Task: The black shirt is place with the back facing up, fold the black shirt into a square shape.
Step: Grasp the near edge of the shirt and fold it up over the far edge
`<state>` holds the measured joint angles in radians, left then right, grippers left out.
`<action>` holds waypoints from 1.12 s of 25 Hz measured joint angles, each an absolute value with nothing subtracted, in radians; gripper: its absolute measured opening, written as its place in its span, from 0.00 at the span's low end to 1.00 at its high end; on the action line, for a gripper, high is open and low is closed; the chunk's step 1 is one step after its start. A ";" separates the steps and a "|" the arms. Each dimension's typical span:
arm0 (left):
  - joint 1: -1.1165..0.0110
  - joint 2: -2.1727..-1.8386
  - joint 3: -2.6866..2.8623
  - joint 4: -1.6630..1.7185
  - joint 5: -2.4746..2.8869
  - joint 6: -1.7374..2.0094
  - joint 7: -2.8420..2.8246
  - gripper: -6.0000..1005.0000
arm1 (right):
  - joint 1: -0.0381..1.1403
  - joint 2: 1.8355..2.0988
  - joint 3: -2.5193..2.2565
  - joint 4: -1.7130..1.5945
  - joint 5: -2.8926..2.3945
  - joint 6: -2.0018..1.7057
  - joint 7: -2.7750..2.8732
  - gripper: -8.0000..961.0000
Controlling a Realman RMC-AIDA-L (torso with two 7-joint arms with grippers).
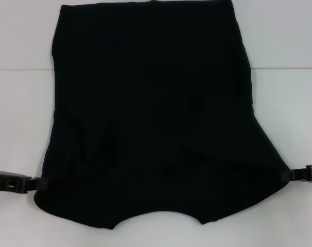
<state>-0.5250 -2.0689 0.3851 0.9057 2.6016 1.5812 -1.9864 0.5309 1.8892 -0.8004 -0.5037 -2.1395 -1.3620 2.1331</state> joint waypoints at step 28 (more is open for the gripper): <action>-0.385 -2.074 0.189 0.937 2.588 2.006 -1.830 0.02 | 0.235 1.849 -0.608 -0.521 -2.143 -1.699 1.815 0.08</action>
<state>-0.3854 -2.0745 0.1890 0.9369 2.5876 2.0064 -1.8300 0.2353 1.8489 -0.6078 -0.5207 -2.1435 -1.6994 1.8147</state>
